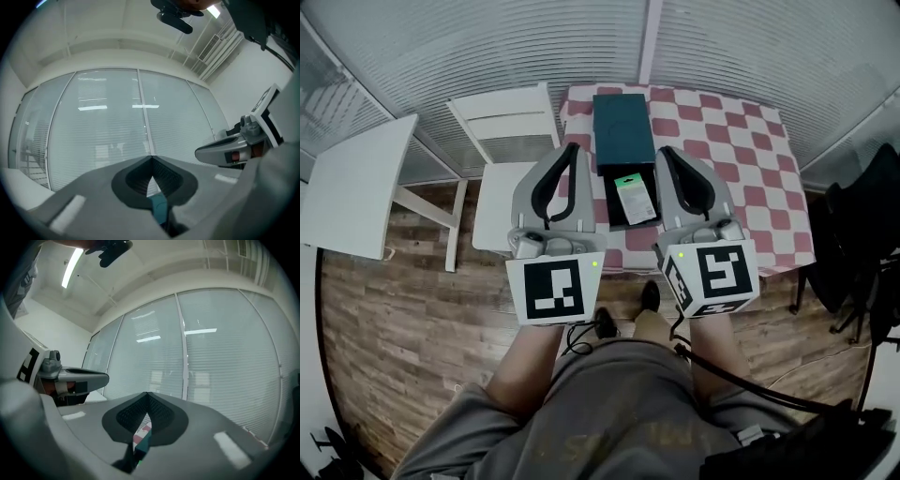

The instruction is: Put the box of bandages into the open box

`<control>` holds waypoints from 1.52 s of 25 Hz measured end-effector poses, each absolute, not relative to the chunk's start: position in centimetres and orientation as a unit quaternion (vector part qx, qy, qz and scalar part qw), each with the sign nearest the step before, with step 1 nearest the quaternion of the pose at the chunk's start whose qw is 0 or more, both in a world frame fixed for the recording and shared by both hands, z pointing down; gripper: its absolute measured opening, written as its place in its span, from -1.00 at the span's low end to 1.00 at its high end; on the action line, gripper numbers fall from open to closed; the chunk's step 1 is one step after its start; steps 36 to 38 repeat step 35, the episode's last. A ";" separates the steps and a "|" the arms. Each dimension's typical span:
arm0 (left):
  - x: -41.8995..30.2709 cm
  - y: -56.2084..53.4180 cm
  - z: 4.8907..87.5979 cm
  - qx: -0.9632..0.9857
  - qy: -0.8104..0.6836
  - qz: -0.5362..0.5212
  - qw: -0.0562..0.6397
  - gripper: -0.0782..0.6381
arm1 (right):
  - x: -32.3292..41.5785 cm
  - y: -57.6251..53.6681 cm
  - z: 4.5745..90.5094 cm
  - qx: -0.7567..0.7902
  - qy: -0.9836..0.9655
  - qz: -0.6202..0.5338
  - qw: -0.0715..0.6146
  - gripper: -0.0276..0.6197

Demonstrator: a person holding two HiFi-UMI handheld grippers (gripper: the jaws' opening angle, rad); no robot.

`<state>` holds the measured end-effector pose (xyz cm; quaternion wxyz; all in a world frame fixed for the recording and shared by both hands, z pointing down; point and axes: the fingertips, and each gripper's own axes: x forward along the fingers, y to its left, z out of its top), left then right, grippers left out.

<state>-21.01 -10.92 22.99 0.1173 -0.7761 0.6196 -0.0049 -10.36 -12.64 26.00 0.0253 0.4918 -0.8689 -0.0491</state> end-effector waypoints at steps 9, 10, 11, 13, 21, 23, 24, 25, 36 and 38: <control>-19.9 -9.5 20.5 -0.782 0.607 0.016 0.139 -0.78 | -10.1 -11.4 23.4 0.497 -0.864 -0.078 0.021 -0.83; -19.7 -9.4 20.4 -0.783 0.605 0.016 0.142 -0.78 | -10.1 -11.4 23.4 0.497 -0.864 -0.079 0.022 -0.83; -19.5 -9.4 20.3 -0.784 0.604 0.016 0.144 -0.78 | -10.1 -11.4 23.3 0.496 -0.864 -0.080 0.022 -0.83; -19.3 -9.3 20.2 -0.786 0.601 0.015 0.145 -0.78 | -10.0 -11.3 23.2 0.495 -0.865 -0.081 0.020 -0.83; -19.2 -9.0 20.3 -0.785 0.602 0.016 0.145 -0.78 | -10.0 -10.9 23.4 0.496 -0.864 -0.081 0.023 -0.83; -19.0 -8.9 20.4 -0.785 0.602 0.014 0.146 -0.78 | -10.0 -10.9 23.6 0.495 -0.865 -0.080 0.025 -0.83; -19.0 -8.9 20.5 -0.785 0.602 0.014 0.145 -0.78 | -10.0 -10.9 23.6 0.495 -0.865 -0.080 0.026 -0.83; -18.9 -8.9 20.5 -0.785 0.602 0.013 0.145 -0.78 | -10.0 -10.9 23.7 0.494 -0.865 -0.081 0.026 -0.83; -18.9 -8.8 20.6 -0.785 0.602 0.013 0.145 -0.78 | -9.9 -10.8 23.8 0.496 -0.864 -0.080 0.030 -0.83; -18.9 -8.8 20.6 -0.785 0.602 0.013 0.145 -0.78 | -9.9 -10.8 23.8 0.496 -0.864 -0.080 0.030 -0.83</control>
